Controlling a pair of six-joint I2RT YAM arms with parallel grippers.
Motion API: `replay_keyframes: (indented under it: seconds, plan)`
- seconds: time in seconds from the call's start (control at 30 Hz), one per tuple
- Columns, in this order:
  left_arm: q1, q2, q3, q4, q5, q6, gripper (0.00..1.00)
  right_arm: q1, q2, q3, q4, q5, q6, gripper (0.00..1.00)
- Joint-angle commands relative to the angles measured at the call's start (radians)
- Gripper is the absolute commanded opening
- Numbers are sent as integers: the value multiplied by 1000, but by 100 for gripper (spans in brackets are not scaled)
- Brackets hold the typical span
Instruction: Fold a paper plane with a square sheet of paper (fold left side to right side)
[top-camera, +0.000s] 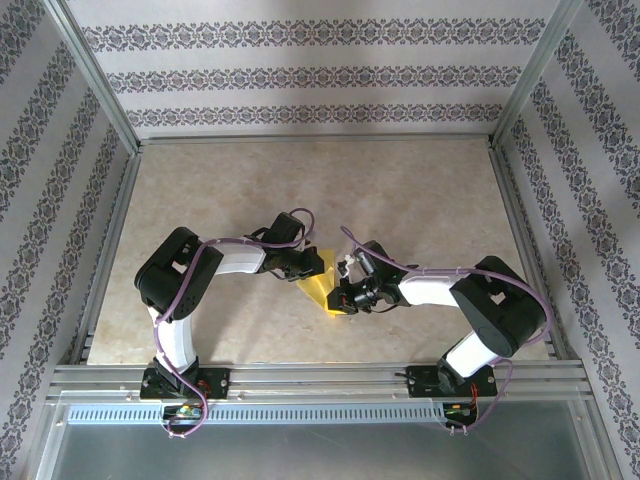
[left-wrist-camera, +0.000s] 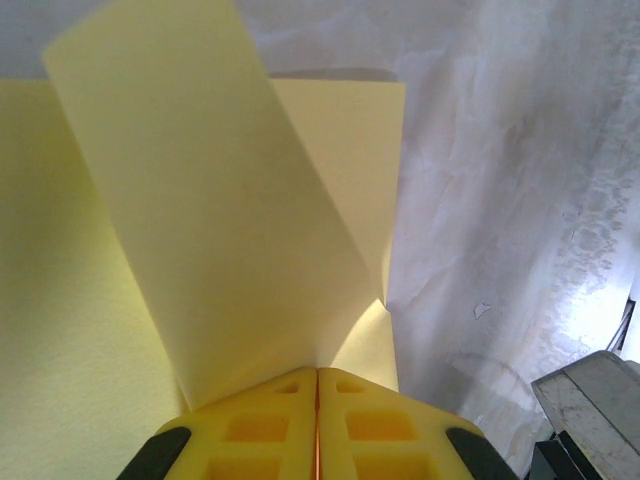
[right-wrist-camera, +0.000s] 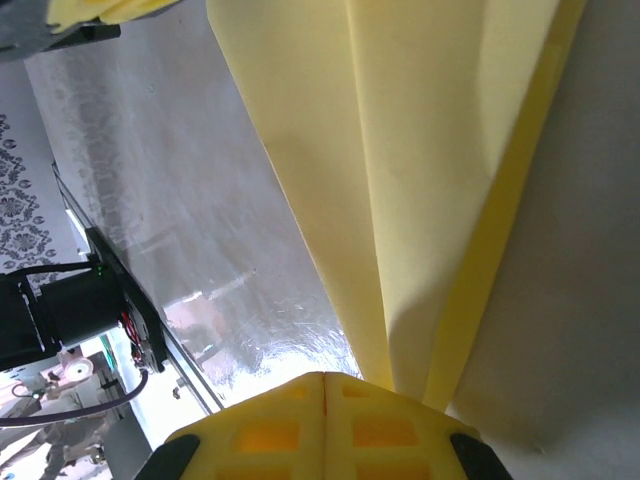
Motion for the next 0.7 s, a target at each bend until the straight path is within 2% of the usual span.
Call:
replay_keyframes:
  seconds: [0.0, 0.67]
  plan:
    - [2, 24, -28, -33, -29, 5, 9, 16, 18, -15, 25, 5, 0, 0]
    - [5, 23, -33, -35, -27, 8, 9, 28, 39, -21, 11, 36, -10, 0]
